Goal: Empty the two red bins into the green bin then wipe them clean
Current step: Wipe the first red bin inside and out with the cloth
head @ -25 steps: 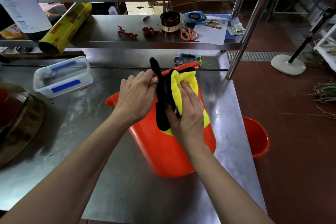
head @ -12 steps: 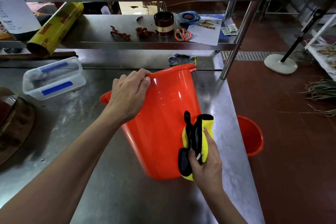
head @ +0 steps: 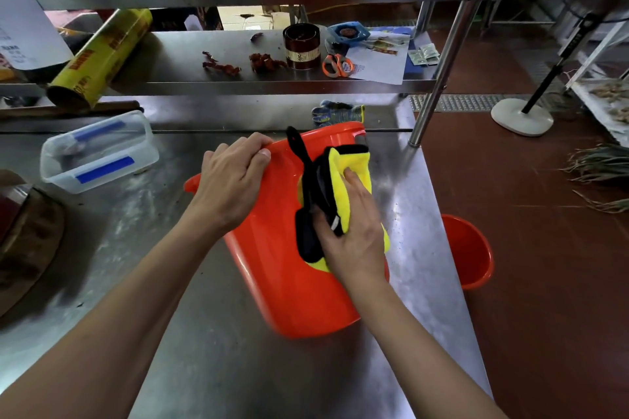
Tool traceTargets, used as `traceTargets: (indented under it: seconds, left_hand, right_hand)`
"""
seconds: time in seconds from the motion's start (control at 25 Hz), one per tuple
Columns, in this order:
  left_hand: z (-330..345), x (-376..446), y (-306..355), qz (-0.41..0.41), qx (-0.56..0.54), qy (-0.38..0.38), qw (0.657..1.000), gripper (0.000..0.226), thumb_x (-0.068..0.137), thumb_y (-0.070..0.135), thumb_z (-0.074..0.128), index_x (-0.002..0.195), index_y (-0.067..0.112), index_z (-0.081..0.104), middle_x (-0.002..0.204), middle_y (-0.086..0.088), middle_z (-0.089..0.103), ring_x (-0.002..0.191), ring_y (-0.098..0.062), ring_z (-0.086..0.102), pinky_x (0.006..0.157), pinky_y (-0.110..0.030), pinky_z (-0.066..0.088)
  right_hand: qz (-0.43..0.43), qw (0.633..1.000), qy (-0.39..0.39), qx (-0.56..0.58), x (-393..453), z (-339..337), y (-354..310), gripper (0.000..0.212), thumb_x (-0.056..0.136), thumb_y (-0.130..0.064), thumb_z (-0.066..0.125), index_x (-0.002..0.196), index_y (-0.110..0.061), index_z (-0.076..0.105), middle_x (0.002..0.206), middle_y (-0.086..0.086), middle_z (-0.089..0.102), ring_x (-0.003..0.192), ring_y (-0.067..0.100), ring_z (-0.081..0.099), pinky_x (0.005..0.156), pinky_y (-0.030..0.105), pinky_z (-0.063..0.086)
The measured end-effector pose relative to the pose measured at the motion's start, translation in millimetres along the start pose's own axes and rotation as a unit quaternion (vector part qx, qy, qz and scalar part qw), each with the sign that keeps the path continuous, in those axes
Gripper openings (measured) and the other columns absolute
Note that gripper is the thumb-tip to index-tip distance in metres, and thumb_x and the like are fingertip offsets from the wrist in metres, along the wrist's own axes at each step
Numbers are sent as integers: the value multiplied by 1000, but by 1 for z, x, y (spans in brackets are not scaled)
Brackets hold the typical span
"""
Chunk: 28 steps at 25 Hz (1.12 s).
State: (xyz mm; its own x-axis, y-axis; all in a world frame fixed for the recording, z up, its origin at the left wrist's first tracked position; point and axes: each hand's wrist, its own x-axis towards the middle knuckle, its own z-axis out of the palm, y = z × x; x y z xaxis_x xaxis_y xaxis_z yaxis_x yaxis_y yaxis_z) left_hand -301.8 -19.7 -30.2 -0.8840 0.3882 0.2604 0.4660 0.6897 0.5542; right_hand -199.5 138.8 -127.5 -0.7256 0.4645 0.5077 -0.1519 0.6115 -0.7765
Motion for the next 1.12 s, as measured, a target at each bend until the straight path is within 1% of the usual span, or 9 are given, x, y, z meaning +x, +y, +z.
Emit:
traceTargets:
  seconds: [0.12, 0.28, 0.4, 0.56, 0.64, 0.8, 0.92, 1.0, 1.12]
  left_hand:
    - [-8, -7, -11, -4, -20, -3, 1000, 32, 101, 39, 28, 109, 32, 58, 86, 14, 56, 84, -11, 47, 89, -35, 25]
    - [-20, -14, -22, 0, -44, -25, 999, 29, 99, 39, 28, 98, 35, 56, 79, 12, 56, 82, -9, 49, 81, -38, 31]
    - [-27, -10, -30, -10, -42, -40, 998, 39, 104, 50, 29, 80, 27, 49, 70, 7, 50, 73, -14, 50, 72, -40, 34]
    - [-38, 3, -31, -11, -21, -77, 997, 56, 100, 65, 34, 79, 17, 54, 68, -3, 54, 66, -15, 52, 66, -40, 40]
    - [-40, 12, -21, -3, 6, -109, 994, 48, 101, 65, 35, 87, 28, 62, 77, 4, 63, 73, -9, 58, 68, -39, 46]
    - [-40, 30, 2, -9, 43, -160, 986, 33, 105, 51, 37, 122, 44, 65, 108, 11, 68, 99, -16, 59, 84, -39, 46]
    - [-35, 37, 16, -20, 62, -153, 986, 36, 104, 35, 37, 89, 21, 66, 84, -3, 65, 85, -27, 59, 67, -38, 41]
    - [-26, 36, 25, -35, 91, -135, 986, 46, 105, 40, 31, 75, 17, 58, 79, -8, 60, 85, -34, 56, 64, -40, 35]
    - [-16, 25, 29, -30, 152, -127, 980, 56, 104, 61, 20, 103, 31, 66, 109, -9, 69, 110, -39, 58, 81, -44, 41]
  right_hand:
    - [-30, 999, 5, -11, 13, 12, -9, 61, 84, -29, 71, 142, -17, 53, 149, 6, 52, 140, 19, 47, 105, 51, 47]
    - [-77, 996, -1, -51, -10, 9, -14, 62, 84, -27, 72, 142, -16, 55, 150, 4, 50, 143, 18, 43, 109, 45, 42]
    - [-99, 992, -21, -72, -31, 10, -18, 60, 85, -29, 72, 142, -17, 57, 151, 2, 49, 145, 16, 39, 107, 49, 40]
    - [-103, 990, -57, -82, -46, 10, -20, 59, 87, -32, 70, 143, -19, 56, 153, 1, 47, 148, 16, 35, 102, 56, 41]
    - [-113, 987, -71, -84, -54, 10, -19, 59, 87, -32, 70, 143, -20, 56, 153, 0, 47, 148, 17, 35, 99, 58, 42]
    - [-109, 987, -79, -91, -64, 11, -16, 59, 87, -34, 70, 143, -22, 57, 153, -1, 47, 148, 17, 35, 99, 59, 41]
    - [-124, 984, -85, -93, -69, 11, -17, 58, 85, -33, 70, 141, -20, 59, 152, 1, 49, 147, 18, 37, 99, 59, 41]
    - [-136, 983, -86, -87, -74, 10, -18, 60, 82, -30, 72, 140, -18, 60, 151, 2, 50, 146, 18, 38, 99, 59, 41]
    - [-103, 992, -53, -45, -77, 3, -10, 64, 82, -25, 74, 143, -19, 55, 151, 2, 49, 144, 20, 41, 101, 55, 44]
